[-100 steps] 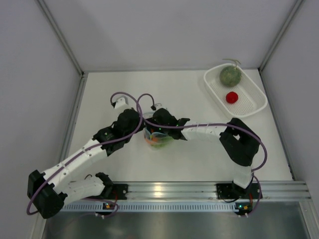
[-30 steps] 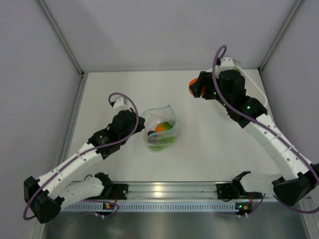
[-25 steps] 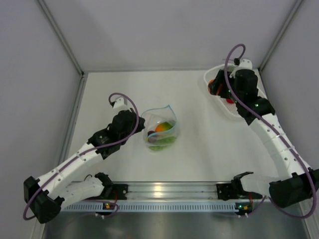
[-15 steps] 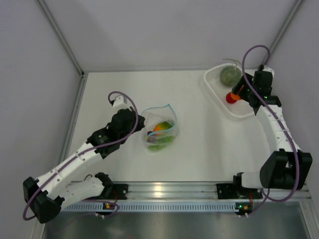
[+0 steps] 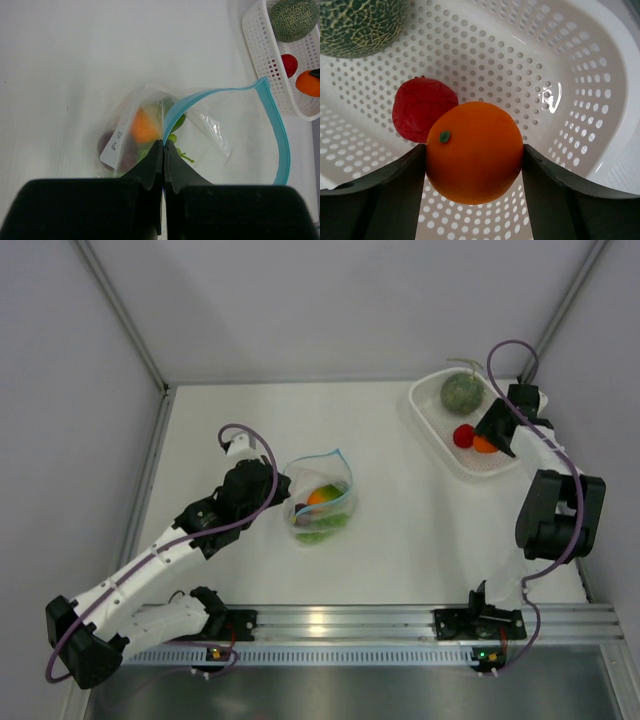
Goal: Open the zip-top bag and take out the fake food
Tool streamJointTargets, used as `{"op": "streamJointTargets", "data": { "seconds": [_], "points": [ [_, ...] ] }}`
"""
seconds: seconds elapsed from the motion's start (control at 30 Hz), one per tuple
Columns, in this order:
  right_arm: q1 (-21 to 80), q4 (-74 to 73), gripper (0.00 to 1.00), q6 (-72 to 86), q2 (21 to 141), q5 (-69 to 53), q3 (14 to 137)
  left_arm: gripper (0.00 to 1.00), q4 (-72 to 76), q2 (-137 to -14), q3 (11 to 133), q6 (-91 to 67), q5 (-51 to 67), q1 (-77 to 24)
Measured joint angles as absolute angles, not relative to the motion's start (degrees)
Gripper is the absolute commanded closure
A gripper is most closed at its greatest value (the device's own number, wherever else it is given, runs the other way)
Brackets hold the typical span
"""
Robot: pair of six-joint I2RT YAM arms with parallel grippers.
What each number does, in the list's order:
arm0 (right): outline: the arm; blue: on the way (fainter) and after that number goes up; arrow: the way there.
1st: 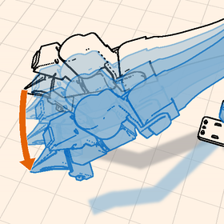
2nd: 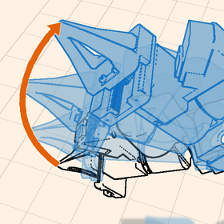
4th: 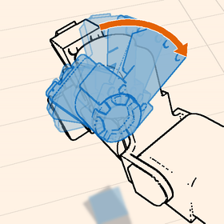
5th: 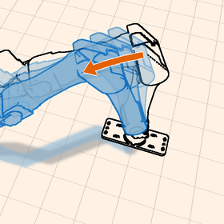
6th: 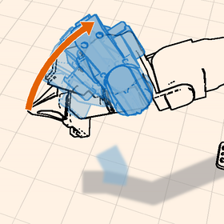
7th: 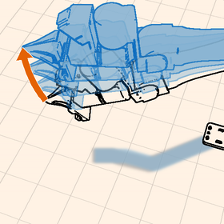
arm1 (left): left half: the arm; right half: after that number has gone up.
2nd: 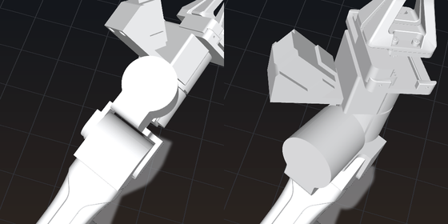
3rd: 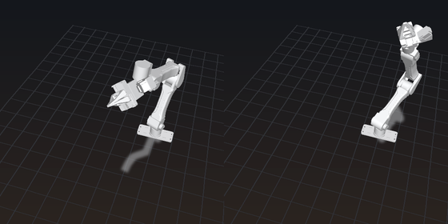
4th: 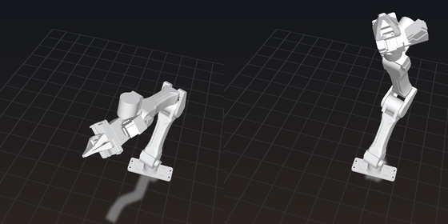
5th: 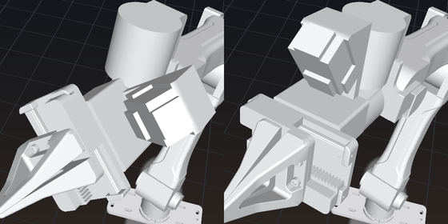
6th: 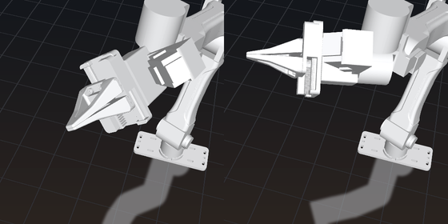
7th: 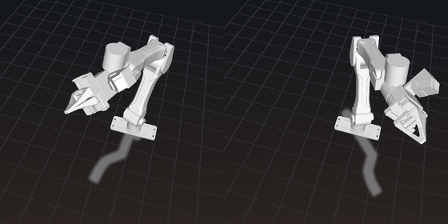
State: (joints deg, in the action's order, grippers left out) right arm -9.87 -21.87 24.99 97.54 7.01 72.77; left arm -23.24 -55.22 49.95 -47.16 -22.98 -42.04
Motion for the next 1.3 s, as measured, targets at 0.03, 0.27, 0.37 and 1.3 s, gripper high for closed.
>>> {"op": "streamJointTargets", "data": {
  "seconds": [0.03, 0.27, 0.37, 1.3],
  "points": [
    [-10.07, -21.91, 0.30, 24.97, 98.85, 7.38, 73.67, 1.00, -23.27, -55.22, 49.95, -47.11, -22.79, -42.04],
    [-10.41, -22.61, 0.01, 23.55, 100.55, 8.80, 75.90, 1.00, -23.42, -55.35, 50.35, -46.15, -21.34, -42.04],
    [-10.39, -22.31, 0.00, 23.09, 99.66, 7.79, 76.27, 1.00, -23.57, -55.77, 51.07, -46.04, -20.88, -42.04],
    [38.81, -19.46, 0.55, 20.67, 73.69, -4.60, 70.72, 1.00, -23.64, -55.66, 51.86, -49.32, -20.88, -42.04]
  ]
}}
